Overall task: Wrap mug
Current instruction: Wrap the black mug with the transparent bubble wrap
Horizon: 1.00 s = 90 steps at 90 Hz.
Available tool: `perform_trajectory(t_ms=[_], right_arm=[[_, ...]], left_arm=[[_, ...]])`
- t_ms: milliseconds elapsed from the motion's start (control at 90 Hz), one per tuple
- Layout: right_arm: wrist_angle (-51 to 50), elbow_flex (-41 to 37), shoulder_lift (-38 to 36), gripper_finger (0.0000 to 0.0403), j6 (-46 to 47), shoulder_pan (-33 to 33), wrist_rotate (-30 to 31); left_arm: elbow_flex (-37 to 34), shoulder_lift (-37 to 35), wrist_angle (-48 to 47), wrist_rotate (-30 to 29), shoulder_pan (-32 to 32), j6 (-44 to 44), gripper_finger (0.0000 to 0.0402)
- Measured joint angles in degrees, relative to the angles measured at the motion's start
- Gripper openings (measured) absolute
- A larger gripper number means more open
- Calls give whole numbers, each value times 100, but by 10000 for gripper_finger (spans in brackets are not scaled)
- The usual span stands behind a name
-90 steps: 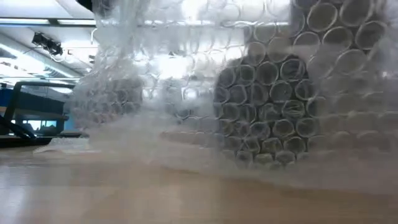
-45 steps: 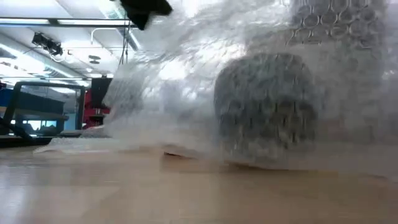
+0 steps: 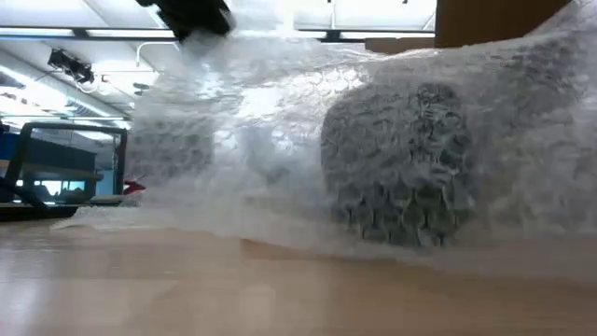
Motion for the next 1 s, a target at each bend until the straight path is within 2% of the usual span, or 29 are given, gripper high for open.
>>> perform_trajectory(t_ms=[156, 344, 556, 689, 856, 1000], right_arm=[[-1145, 14, -72, 0, 631, -174, -122], [-1996, 177, -93, 0, 656, -414, -299], [-3032, 709, -92, 0, 372, -667, -269], [-3791, 1199, -91, 0, 249, -799, -120], [-4073, 1532, -91, 0, -172, -977, 412], [-4030, 1534, -68, 0, -449, -1269, 469]], left_arm=[[0, -2, -4, 135, -297, -113, 0], [0, -4, 255, 260, -659, -153, 0], [-2, -4, 1856, 1007, -888, -95, 0], [-2, -4, 2216, 1163, -874, 82, 0], [-2, -4, 2245, 1171, -871, 172, 0], [-2, -4, 2274, 1157, -876, 184, 0]])
